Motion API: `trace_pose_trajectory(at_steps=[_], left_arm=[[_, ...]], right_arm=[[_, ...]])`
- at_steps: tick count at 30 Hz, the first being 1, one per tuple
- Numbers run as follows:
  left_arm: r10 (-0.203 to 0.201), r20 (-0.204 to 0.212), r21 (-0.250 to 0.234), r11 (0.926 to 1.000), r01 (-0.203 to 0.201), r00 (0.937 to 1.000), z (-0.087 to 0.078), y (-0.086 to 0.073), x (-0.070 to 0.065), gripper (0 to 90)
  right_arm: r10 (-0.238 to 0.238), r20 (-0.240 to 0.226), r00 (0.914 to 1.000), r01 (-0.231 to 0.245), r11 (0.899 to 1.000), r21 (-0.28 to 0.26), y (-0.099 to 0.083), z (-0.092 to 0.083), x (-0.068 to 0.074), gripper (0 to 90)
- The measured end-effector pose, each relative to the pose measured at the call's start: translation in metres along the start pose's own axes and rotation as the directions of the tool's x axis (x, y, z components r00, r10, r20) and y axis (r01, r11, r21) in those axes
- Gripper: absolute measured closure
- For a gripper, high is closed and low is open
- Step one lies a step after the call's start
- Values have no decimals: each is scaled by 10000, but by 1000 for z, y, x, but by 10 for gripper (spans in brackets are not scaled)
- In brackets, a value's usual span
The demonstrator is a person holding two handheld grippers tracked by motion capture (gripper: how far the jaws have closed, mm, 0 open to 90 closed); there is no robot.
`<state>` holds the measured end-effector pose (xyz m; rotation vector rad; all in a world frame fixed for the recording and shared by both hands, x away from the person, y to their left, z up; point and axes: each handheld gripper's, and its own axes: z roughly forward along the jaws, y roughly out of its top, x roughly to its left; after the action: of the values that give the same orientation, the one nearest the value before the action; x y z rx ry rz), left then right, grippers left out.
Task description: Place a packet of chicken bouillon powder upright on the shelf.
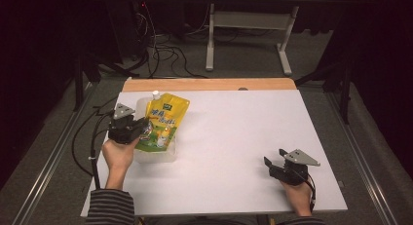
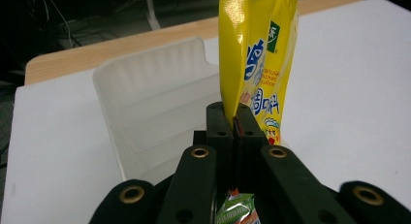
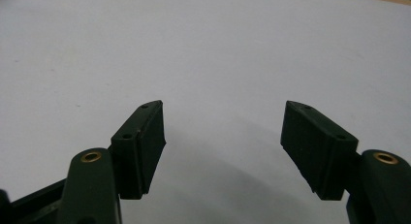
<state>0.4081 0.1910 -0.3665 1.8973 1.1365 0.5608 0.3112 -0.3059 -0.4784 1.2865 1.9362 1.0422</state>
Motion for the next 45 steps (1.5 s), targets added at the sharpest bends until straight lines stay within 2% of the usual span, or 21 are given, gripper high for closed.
trace_pose_trajectory(at_steps=[2, 3, 4, 6, 9, 14, 15, 18, 21, 26, 31, 32, 33, 38, 40, 43, 45], left_arm=[[-147, -23, -319, 9994, 146, 9999, 0, -3, 0, 889], [-284, -68, -663, 9974, 279, 9996, 0, -7, -1, 893], [-284, -68, -663, 9974, 279, 9996, 0, -7, -1, 895], [-330, -170, -1016, 9943, 311, 9993, -1, -11, -2, 896], [-453, -224, -1672, 9851, 409, 9987, -3, -20, -5, 893], [-507, -243, -1773, 9831, 456, 9984, -3, -31, -5, 878], [-562, -123, -1727, 9835, 533, 9983, -5, -32, -4, 878], [-442, 3, -1423, 9889, 438, 9990, -9, -31, -4, 858], [-350, 178, -971, 9946, 366, 9992, -11, -26, -2, 839], [-29, 20, -346, 9994, 29, 10000, -12, -18, -5, 828], [-141, 41, 76, 9999, 141, 9999, -11, -13, -3, 835], [-113, -70, 135, 9998, 114, 9999, -11, -12, -4, 835], [-14, -227, 58, 10000, 16, 9997, -11, -12, -5, 840], [-59, -581, -689, 9976, 19, 9983, -8, -17, -14, 892], [-116, -726, -1189, 9929, 29, 9973, -8, -21, -17, 900], [-274, -927, -1667, 9859, 116, 9953, -8, -25, -17, 900], [-470, -1098, -2115, 9771, 229, 9928, -7, -28, -17, 900]], right_arm=[[-6, 2, 10000, 6, 10000, -9, 0, 0, 0, 328], [19, 7, 10000, -19, 10000, -19, 0, 0, 0, 328], [13, 11, 10000, -13, 10000, -18, 0, 0, 0, 329], [2, 8, 10000, -2, 10000, -8, 0, 0, 0, 328], [-51, 11, 10000, 51, 10000, -28, 0, 0, 0, 328], [-32, 18, 10000, 32, 10000, -11, 0, 0, 0, 328], [-32, 18, 10000, 32, 10000, -11, 0, 0, 0, 328], [-42, 19, 10000, 42, 10000, 33, 0, 0, 0, 328], [-56, 25, 10000, 56, 10000, 39, 0, 0, 0, 328], [-54, 38, 10000, 53, 10000, 42, 0, 0, 1, 328], [-39, 87, 10000, 40, 10000, -89, 0, -1, 0, 328], [-56, 88, 9999, 57, 9999, -99, 0, 0, 0, 328], [-28, 89, 10000, 29, 10000, -81, 0, 0, 0, 328], [-23, 78, 10000, 24, 10000, -69, 0, 0, 0, 328], [3, 65, 10000, -3, 10000, -43, 0, 0, 0, 328], [-38, 57, 10000, 38, 10000, 34, 0, 0, 1, 328], [-43, 57, 10000, 43, 10000, 26, 0, 0, 1, 328]])
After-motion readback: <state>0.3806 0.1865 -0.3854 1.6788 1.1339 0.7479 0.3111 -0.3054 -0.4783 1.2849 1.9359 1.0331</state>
